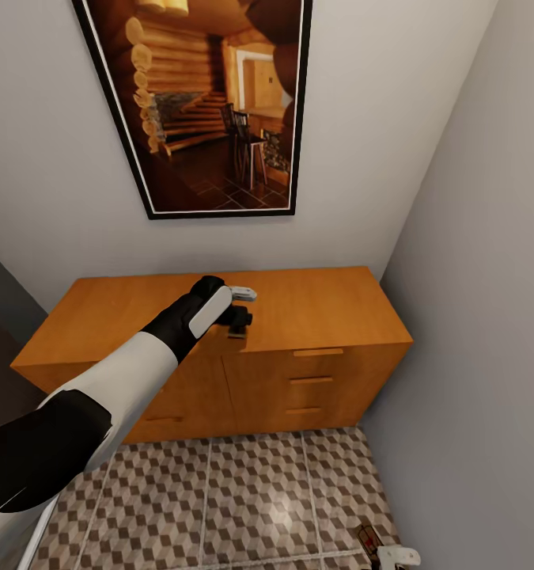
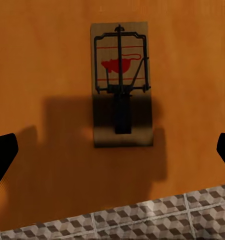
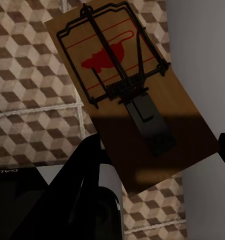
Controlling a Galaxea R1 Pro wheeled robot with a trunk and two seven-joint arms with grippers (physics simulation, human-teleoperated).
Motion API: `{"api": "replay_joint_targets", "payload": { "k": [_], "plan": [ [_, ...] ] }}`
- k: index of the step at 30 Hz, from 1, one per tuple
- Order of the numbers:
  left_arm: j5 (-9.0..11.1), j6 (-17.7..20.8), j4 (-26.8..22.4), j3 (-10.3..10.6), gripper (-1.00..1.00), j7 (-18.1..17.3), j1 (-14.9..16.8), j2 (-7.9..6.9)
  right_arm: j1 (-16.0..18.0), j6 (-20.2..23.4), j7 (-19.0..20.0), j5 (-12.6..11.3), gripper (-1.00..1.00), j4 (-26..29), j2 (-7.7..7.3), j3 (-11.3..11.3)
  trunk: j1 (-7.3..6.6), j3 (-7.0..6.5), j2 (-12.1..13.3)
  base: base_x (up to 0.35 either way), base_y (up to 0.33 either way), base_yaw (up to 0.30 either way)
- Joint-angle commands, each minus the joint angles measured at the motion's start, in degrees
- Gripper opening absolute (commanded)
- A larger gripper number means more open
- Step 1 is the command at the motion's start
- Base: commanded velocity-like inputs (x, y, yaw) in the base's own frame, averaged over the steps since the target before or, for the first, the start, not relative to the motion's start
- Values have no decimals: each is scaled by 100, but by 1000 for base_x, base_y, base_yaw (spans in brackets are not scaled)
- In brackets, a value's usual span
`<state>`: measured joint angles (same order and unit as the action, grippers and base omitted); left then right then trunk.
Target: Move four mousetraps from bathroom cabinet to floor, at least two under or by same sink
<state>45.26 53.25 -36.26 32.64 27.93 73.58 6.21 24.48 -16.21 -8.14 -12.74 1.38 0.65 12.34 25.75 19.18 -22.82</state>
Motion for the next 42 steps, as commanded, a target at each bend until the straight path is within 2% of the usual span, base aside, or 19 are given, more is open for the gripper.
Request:
{"api": "replay_joint_targets", "payload": {
  "k": [1,26,42],
  "plan": [
    [61,-25,-2,24,100,54,7,-4,4,-22,-3,-62,-100,-6,2,49,3,10,-10,0,0,0],
    [62,-148,112,23,100,55,7,3,4,-22,-3,-62,-100,-6,2,49,3,80,-10,0,0,0],
    [62,-148,152,23,100,55,7,3,4,-22,-3,-62,-100,-6,5,49,3,194,-10,3,-3,0]
  ]
}}
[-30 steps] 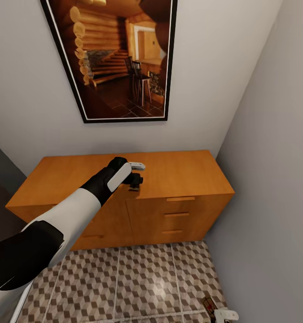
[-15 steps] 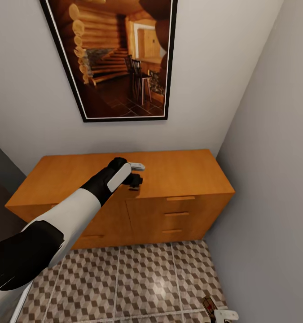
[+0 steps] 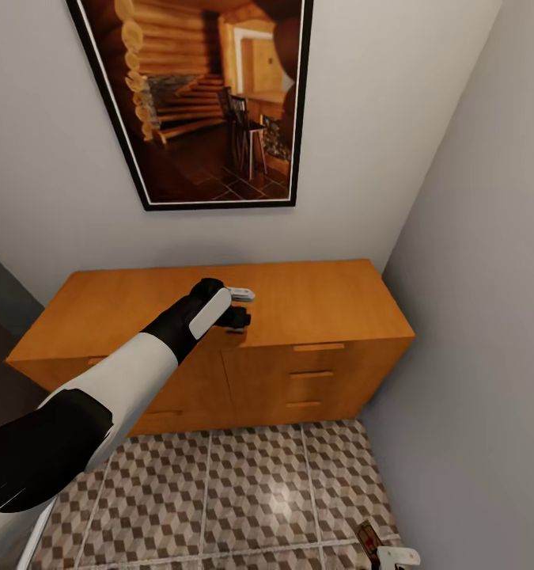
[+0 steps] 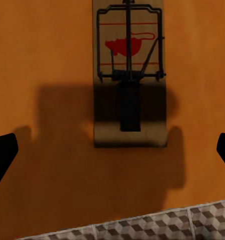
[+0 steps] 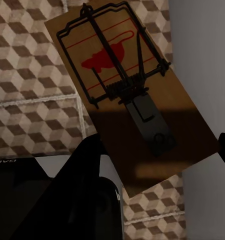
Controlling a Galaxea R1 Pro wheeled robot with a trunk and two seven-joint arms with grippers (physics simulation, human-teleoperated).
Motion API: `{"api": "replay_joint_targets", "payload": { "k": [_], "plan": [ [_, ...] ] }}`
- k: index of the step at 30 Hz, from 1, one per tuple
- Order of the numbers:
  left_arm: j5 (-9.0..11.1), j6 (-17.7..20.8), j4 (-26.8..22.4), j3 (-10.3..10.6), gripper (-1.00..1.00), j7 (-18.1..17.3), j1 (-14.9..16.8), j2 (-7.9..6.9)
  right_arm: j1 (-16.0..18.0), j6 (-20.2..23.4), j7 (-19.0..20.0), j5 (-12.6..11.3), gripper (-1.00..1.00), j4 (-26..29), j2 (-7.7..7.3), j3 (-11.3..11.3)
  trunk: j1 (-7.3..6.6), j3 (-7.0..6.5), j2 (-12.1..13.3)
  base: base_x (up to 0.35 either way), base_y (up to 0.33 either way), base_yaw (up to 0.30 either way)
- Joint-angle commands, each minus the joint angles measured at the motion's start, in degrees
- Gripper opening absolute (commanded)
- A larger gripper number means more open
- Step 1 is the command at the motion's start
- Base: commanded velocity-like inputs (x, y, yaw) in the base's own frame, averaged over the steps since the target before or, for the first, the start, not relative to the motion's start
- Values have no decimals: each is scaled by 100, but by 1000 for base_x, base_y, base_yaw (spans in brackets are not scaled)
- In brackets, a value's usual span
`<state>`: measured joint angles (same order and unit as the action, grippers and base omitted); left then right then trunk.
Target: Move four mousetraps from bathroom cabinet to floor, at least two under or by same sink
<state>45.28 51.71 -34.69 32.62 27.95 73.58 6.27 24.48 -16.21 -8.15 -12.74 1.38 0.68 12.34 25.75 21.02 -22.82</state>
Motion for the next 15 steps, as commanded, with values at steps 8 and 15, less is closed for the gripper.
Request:
{"api": "replay_joint_targets", "payload": {
  "k": [8,15],
  "plan": [
    [60,-2,-3,25,100,63,7,-3,4,-22,-3,-62,-100,-6,2,49,3,15,-10,106,-101,0],
    [52,-3,-2,25,100,99,7,-3,4,-22,-4,-62,-100,-6,2,49,3,16,-10,26,-24,0]
  ]
}}
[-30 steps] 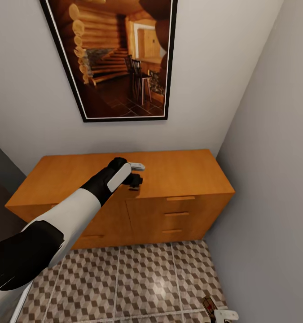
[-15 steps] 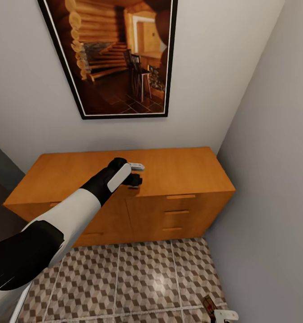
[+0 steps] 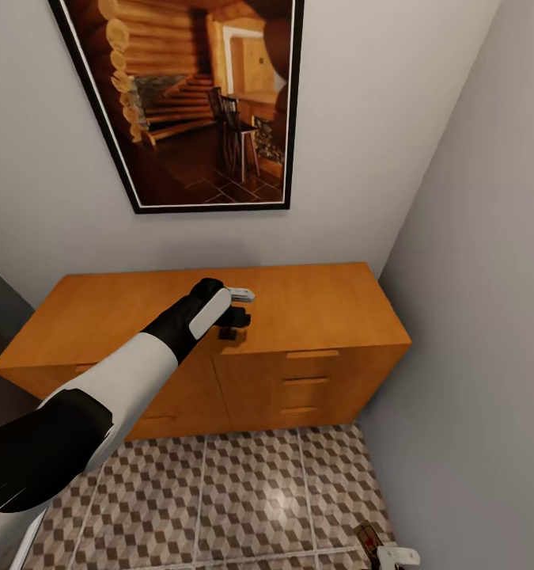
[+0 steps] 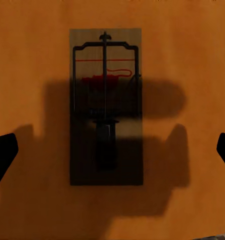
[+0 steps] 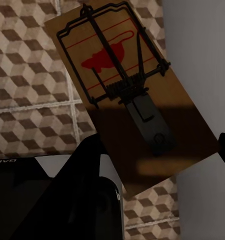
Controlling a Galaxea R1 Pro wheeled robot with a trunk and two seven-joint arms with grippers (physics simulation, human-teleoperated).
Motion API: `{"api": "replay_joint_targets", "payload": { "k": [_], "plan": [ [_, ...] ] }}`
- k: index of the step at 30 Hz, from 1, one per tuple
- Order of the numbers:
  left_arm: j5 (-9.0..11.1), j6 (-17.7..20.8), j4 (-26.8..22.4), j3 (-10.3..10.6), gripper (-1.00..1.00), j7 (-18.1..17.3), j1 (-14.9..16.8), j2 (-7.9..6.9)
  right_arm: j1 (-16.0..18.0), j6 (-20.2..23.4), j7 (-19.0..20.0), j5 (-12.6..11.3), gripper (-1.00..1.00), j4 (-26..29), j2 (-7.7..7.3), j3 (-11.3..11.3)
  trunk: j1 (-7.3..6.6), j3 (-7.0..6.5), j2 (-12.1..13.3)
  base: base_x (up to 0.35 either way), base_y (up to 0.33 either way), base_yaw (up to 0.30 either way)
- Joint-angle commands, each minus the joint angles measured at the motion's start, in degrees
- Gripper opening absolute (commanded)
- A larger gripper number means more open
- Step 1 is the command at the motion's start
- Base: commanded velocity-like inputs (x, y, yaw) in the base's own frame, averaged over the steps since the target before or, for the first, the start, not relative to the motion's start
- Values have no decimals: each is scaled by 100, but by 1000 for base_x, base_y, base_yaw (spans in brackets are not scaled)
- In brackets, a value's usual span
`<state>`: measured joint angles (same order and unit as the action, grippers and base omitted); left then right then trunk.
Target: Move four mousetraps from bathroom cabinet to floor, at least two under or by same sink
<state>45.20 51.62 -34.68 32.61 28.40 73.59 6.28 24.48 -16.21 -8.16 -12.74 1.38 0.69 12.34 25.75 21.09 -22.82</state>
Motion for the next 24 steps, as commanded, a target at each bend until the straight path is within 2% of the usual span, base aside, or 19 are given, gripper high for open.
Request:
{"api": "replay_joint_targets", "payload": {
  "k": [1,24],
  "plan": [
    [60,6,-4,26,100,54,7,-3,4,-22,-3,-62,-100,-6,2,49,3,9,-10,5,-5,0],
    [24,-9,162,34,100,76,7,-6,4,-22,-2,-62,-100,-6,2,49,3,9,-10,0,0,0]
  ]
}}
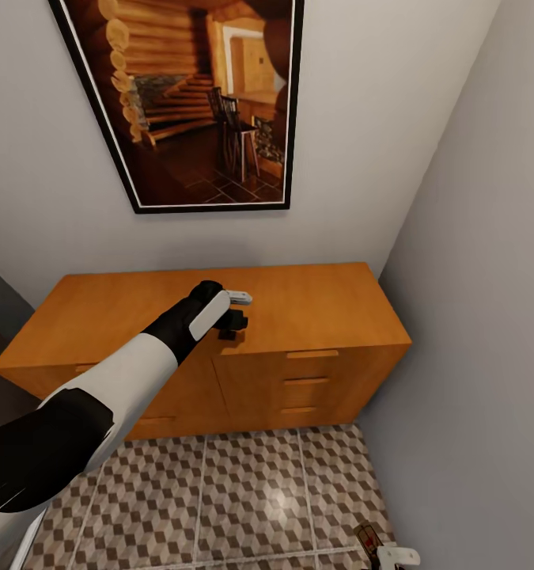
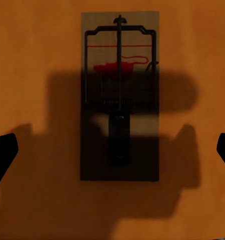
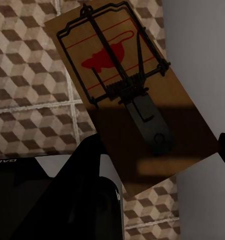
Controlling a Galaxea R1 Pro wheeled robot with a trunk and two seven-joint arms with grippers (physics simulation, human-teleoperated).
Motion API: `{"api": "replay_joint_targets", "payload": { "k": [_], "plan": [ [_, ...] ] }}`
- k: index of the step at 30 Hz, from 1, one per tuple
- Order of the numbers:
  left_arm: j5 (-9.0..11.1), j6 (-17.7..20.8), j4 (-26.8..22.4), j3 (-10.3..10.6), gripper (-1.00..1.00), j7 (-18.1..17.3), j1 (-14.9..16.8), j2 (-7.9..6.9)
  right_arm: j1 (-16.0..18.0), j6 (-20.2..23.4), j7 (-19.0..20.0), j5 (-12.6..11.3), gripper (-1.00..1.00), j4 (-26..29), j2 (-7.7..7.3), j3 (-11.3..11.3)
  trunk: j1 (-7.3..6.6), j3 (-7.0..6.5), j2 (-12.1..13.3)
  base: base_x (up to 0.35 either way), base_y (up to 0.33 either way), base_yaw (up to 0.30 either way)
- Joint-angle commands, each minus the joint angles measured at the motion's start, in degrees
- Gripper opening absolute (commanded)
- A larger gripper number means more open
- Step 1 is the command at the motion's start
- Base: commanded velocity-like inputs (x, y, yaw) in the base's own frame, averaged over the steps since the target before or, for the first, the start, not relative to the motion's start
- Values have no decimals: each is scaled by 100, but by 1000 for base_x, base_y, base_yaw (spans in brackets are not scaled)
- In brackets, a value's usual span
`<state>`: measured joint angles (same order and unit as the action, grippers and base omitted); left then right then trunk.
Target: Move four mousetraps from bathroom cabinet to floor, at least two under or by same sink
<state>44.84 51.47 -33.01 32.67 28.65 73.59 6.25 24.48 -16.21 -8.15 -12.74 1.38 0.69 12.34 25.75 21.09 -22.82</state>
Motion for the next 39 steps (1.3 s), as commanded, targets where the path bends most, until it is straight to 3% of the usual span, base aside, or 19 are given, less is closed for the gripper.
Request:
{"api": "replay_joint_targets", "payload": {
  "k": [1,39],
  "plan": [
    [60,5,-4,28,100,52,7,-3,4,-22,-3,-62,-100,-6,2,49,3,9,-10,0,0,0],
    [51,-256,315,46,100,53,7,24,4,-22,-2,-62,-100,-6,2,49,3,9,-10,0,0,0]
  ]
}}
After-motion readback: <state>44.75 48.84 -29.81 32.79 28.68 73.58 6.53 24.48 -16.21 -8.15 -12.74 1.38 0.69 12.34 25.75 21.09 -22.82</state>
